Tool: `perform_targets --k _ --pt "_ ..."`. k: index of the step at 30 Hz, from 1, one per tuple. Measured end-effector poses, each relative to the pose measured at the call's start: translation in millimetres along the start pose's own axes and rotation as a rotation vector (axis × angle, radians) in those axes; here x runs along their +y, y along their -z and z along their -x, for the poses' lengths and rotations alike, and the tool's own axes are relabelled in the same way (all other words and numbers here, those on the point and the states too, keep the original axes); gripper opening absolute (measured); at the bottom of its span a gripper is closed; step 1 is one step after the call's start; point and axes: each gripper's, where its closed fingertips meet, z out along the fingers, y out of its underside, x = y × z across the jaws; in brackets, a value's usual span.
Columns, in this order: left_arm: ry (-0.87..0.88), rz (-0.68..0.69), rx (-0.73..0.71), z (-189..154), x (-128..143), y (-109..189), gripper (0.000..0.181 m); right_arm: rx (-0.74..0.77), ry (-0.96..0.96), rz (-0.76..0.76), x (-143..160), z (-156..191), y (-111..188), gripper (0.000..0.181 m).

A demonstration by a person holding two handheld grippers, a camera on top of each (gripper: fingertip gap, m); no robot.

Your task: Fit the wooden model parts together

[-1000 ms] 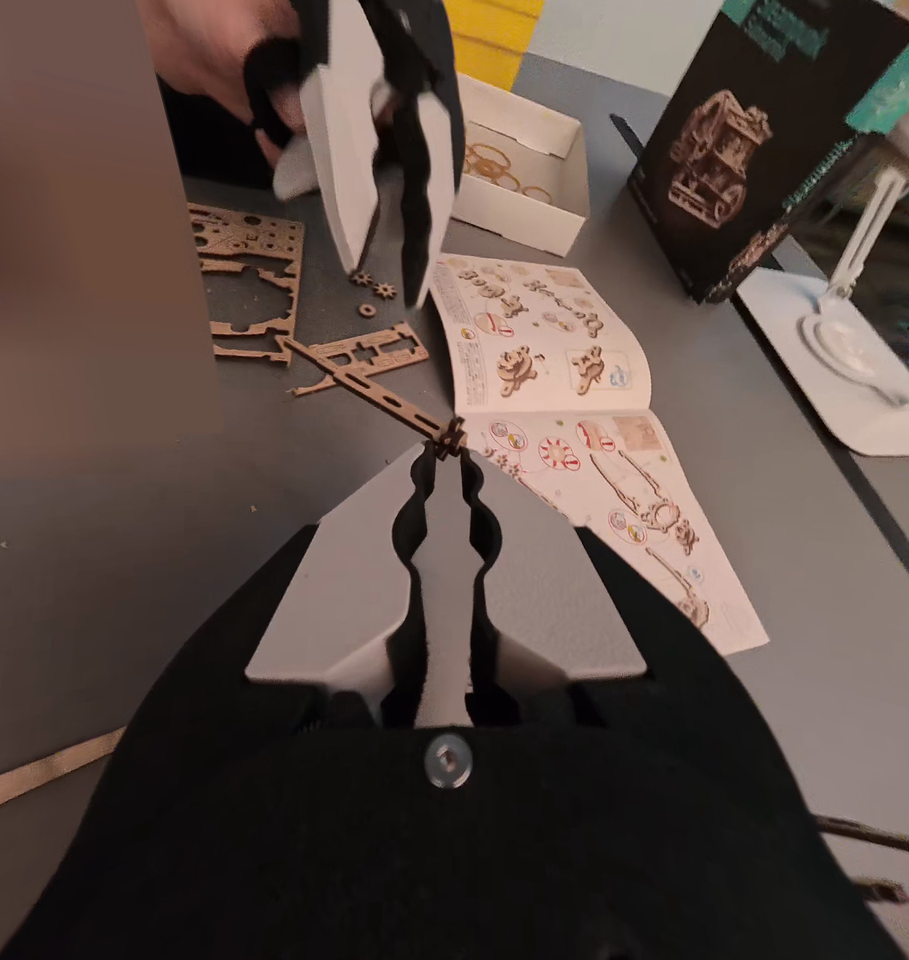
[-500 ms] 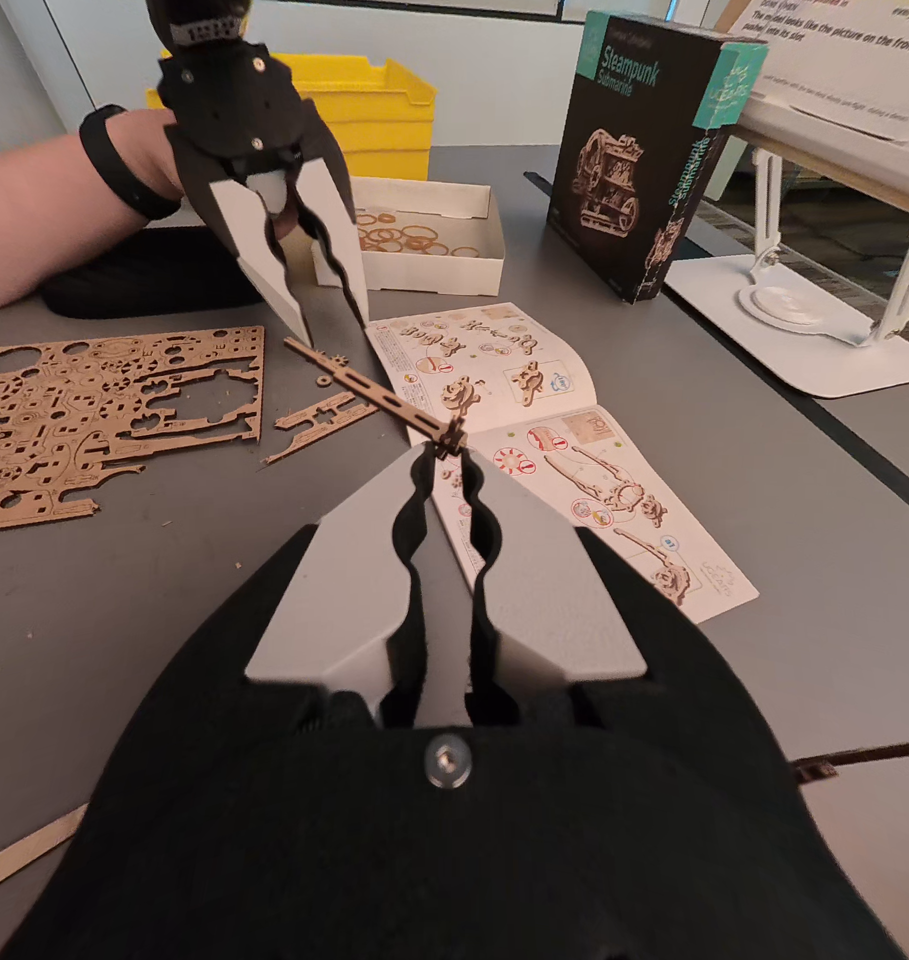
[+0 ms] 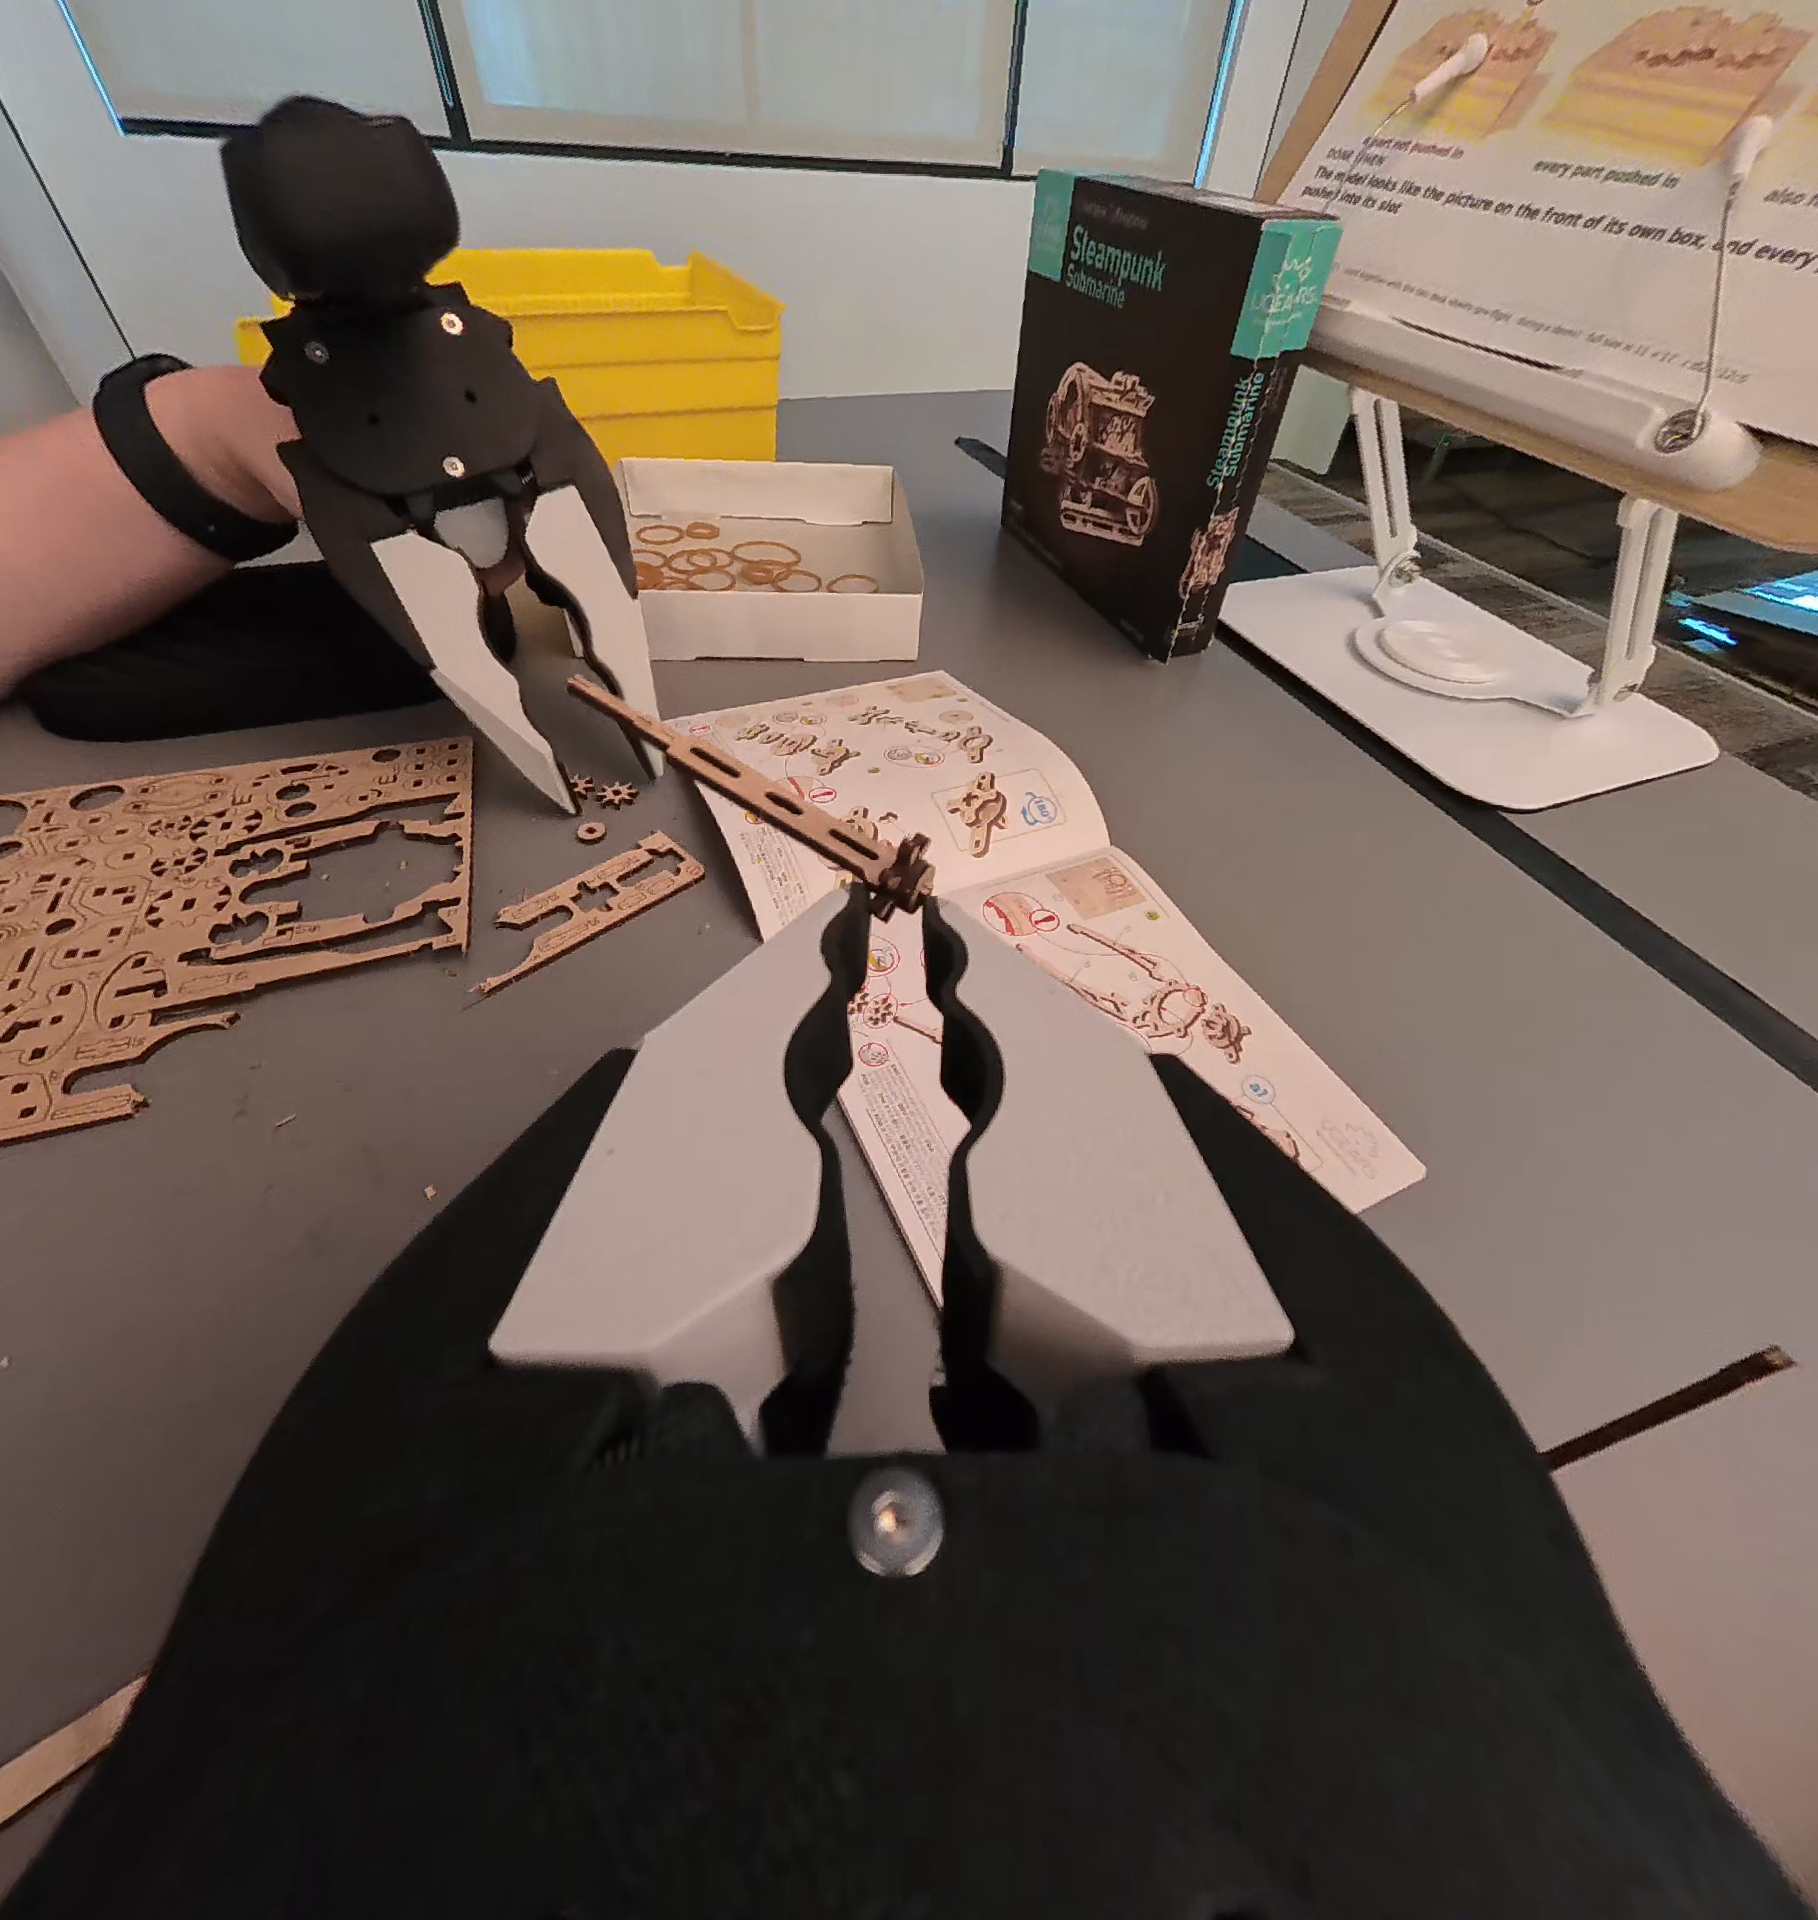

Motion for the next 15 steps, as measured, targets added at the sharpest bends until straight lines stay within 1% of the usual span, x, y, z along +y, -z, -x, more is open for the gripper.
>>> perform_targets --k 10,15 --pt "-0.017 -0.005 0.024 -4.2 0.5 -0.2 0.013 -0.007 0.001 0.005 0.9 1.4 -1.3 0.007" --pt "-0.019 -0.011 0.03 -4.7 -0.1 -0.4 0.012 -0.006 0.002 0.002 0.4 1.4 -1.0 0.007"
